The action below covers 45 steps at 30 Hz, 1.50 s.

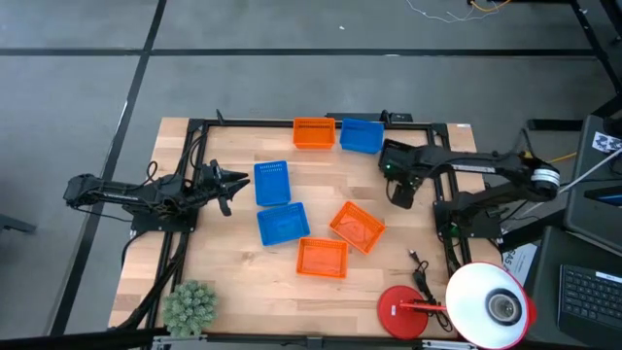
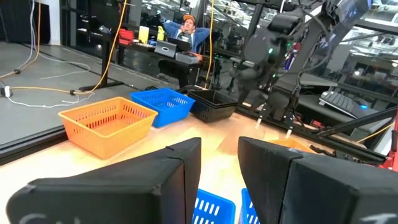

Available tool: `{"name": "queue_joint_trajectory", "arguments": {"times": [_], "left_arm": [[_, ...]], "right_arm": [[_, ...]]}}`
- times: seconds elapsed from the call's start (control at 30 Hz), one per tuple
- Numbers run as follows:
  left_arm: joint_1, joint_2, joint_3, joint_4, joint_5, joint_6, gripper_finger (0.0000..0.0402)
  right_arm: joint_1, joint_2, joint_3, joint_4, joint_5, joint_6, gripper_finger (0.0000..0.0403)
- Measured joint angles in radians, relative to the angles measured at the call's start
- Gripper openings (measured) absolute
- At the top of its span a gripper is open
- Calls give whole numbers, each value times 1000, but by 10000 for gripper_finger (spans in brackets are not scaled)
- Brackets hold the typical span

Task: Stack baskets by color
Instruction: Stack the left black bin on top of the right black bin

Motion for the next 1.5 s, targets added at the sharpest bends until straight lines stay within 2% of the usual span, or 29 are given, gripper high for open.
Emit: {"name": "queue_joint_trajectory", "arguments": {"times": [0.17, 0.3, 0.53, 0.63, 0.8, 1.17, 1.4, 1.5], "left_arm": [[0, 0, 0, 0, -1, 3, 98], [0, 0, 0, 0, -1, 3, 98], [0, 0, 0, 0, 0, 3, 98], [0, 0, 0, 0, 0, 3, 98], [0, 0, 0, 0, 0, 3, 98], [0, 0, 0, 0, 0, 3, 98], [0, 0, 0, 0, 0, 3, 98], [0, 0, 0, 0, 1, -4, 98]], "right_arm": [[-12, 126, 25, 35, 88, 36, 168], [-74, 178, 46, 80, 106, 49, 167], [-209, 186, 51, 67, 158, 47, 167], [-249, 186, 51, 75, 165, 48, 167], [-291, 186, 51, 111, 236, 73, 167], [-310, 186, 51, 235, 236, 175, 167], [-330, 186, 51, 233, 236, 206, 167], [-326, 177, 50, 197, 184, 199, 167]]}}
